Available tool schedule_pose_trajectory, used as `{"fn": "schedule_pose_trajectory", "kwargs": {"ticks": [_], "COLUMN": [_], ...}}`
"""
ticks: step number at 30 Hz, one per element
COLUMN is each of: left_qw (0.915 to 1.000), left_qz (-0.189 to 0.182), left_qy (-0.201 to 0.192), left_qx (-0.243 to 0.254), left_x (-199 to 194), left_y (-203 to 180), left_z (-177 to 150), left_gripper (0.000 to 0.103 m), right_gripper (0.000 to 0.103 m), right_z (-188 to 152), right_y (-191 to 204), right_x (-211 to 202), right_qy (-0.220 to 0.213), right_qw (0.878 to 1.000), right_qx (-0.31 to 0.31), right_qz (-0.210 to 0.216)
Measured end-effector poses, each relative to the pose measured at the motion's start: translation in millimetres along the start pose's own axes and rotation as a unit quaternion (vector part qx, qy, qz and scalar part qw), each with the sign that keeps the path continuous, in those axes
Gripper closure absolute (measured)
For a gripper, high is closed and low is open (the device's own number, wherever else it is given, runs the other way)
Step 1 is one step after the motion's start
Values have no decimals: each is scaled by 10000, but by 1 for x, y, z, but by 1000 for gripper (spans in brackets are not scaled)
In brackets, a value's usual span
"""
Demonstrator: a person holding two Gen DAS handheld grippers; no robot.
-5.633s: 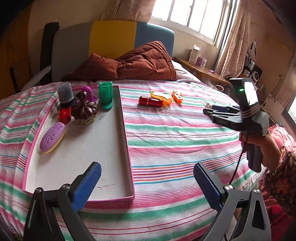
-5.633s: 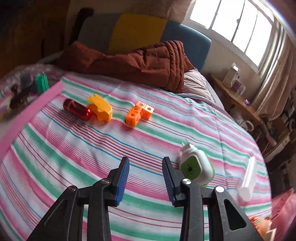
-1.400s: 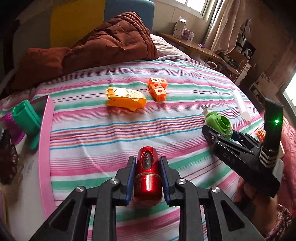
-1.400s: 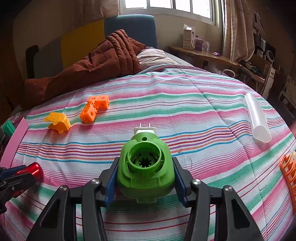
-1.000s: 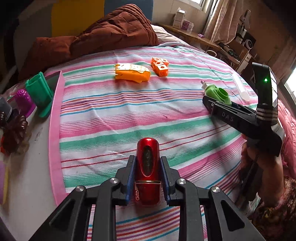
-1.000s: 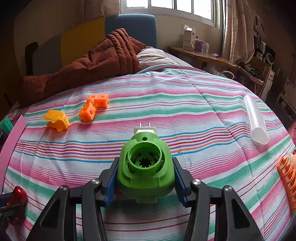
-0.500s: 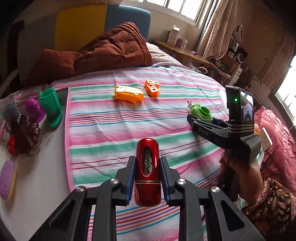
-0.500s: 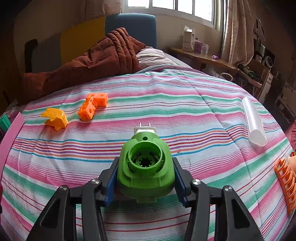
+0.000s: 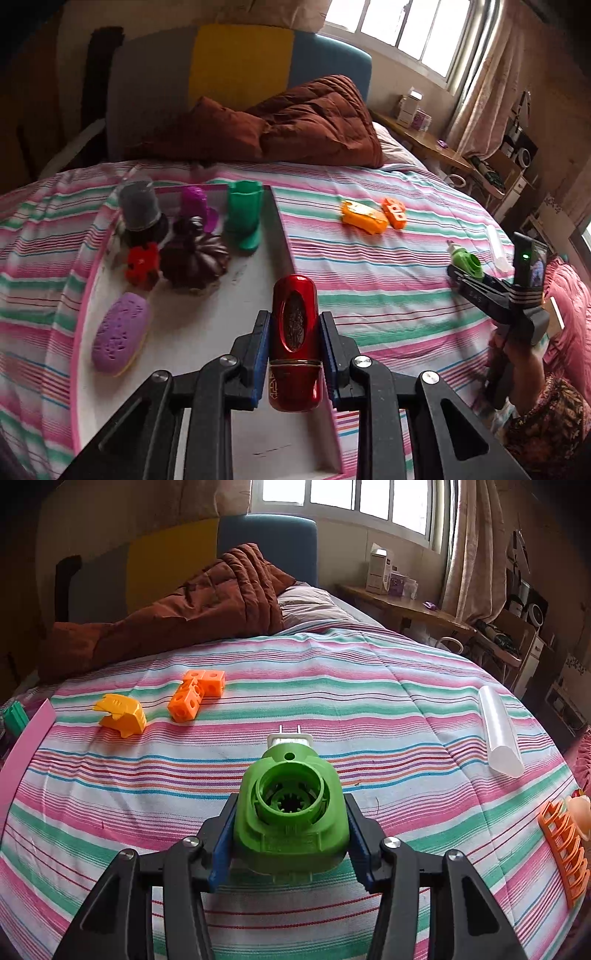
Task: Organize rigid objects
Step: 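Carry the red cylinder into the tray and open the left tool, then carry the fan toy into the tray and open the right tool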
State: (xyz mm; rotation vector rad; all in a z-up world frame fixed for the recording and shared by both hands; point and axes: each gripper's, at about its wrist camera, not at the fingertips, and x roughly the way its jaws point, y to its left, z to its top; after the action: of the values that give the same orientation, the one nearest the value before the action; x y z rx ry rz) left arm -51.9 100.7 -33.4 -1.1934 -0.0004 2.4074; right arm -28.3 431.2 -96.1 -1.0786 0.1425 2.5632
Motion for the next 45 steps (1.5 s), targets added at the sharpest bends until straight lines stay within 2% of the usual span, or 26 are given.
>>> {"fn": "schedule_pose_trajectory", "kwargs": {"ticks": [5, 10, 17, 19, 21, 24, 29, 33, 37, 45], "left_qw": [9987, 9969, 9959, 9963, 9970, 9970, 9958, 9959, 9962, 9950], "left_qz": [222, 309, 651, 583, 497, 507, 520, 390, 396, 472], "left_qy": [277, 501, 391, 264, 29, -294, -467, -377, -266, -467], "left_qx": [-363, -521, -492, -582, -595, -501, -584, -721, -725, -743], "left_x": [17, 37, 45, 39, 28, 9, -12, -21, -27, -41], "left_y": [47, 69, 79, 79, 75, 65, 57, 57, 56, 62], "left_z": [-3, 1, 7, 5, 1, -9, -26, -41, -51, -63], "left_gripper": [77, 77, 76, 61, 33, 21, 13, 9, 8, 8], "right_gripper": [50, 50, 50, 50, 50, 50, 50, 50, 50, 50], "right_z": [-4, -7, -10, -11, -12, -13, -17, -19, -20, -16], "right_y": [6, 8, 8, 7, 7, 8, 16, 28, 44, 90], "right_x": [-8, -12, -17, -18, -18, -20, -28, -39, -52, -80], "right_qy": [-74, -92, -117, -120, -125, -143, -177, -199, -187, -153], "right_qw": [9999, 9999, 9999, 9999, 9999, 9999, 9997, 9991, 9976, 9886], "right_qx": [-79, -78, -4, 20, 46, 70, 35, -83, -192, -35], "right_qz": [59, 31, 5, -3, 19, 53, 188, 365, 641, 1500]}}
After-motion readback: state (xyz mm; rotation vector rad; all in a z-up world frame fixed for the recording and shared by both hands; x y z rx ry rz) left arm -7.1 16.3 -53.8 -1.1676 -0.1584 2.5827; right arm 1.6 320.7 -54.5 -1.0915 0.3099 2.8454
